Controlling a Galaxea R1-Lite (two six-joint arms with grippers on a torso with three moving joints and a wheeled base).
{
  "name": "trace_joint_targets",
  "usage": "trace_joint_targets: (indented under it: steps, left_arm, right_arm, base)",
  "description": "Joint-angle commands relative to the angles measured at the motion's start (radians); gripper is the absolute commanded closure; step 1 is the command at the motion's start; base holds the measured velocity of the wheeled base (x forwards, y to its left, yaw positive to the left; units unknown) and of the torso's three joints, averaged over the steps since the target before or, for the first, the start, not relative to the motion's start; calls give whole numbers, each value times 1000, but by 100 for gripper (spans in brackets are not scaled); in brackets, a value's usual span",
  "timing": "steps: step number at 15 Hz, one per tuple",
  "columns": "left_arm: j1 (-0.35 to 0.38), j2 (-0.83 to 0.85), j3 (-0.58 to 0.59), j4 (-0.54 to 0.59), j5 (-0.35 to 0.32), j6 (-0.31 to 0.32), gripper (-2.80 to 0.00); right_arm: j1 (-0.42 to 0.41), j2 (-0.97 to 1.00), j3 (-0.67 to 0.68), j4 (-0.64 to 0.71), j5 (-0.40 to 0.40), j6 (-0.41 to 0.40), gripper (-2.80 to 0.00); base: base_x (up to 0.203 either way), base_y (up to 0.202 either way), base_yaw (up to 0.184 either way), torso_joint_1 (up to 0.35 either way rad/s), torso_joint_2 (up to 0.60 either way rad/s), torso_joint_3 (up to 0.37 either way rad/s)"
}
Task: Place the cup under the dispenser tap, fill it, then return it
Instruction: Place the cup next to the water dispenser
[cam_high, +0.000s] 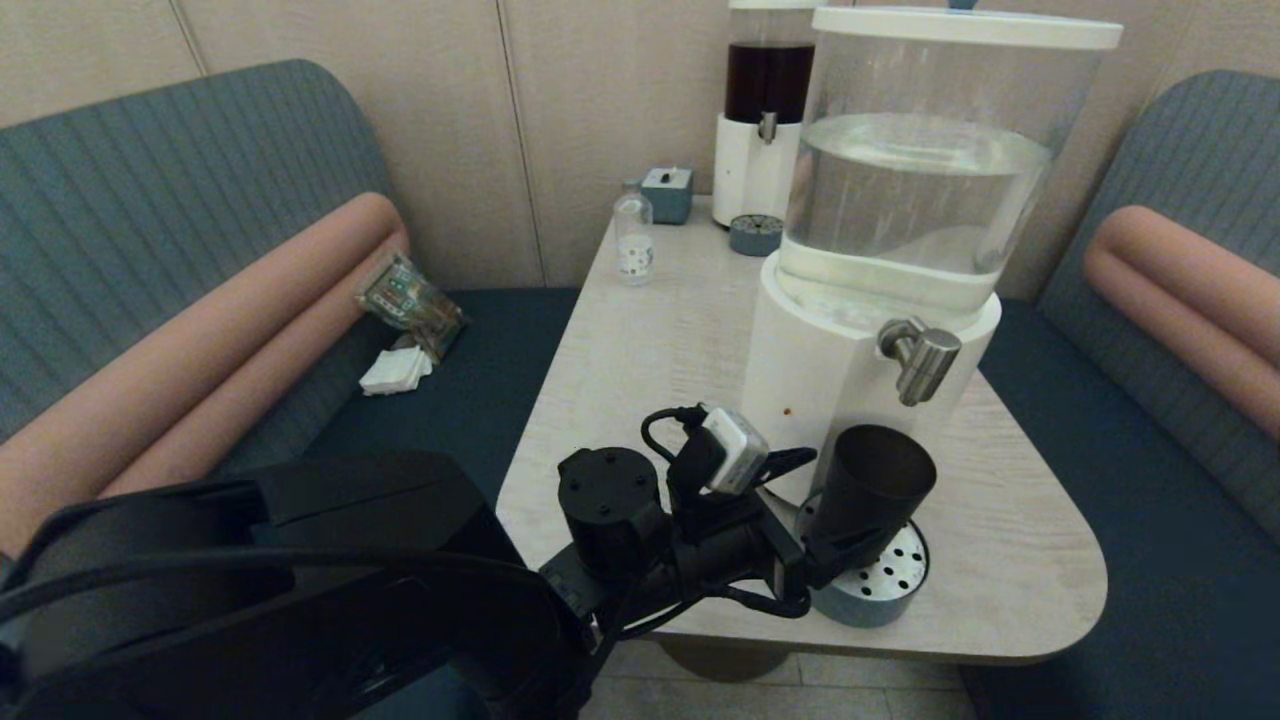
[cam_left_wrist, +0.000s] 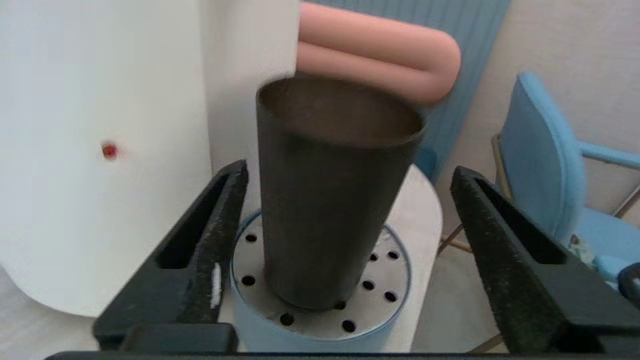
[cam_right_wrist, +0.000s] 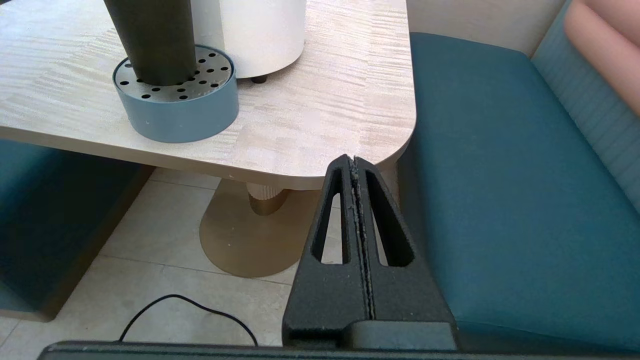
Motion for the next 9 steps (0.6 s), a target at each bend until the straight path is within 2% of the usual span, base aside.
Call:
trace_joint_targets:
  steps: [1, 9]
  left_arm:
    - [1, 33, -11, -9, -5, -1, -280]
    - [5, 84, -76, -9, -21, -1, -280]
  right_arm:
    - [0, 1, 15, -1, 1, -1, 0]
    - [0, 1, 15, -1, 1, -1, 0]
  base:
    - [0, 0, 0, 0, 0, 0]
    - [0, 0, 0, 0, 0, 0]
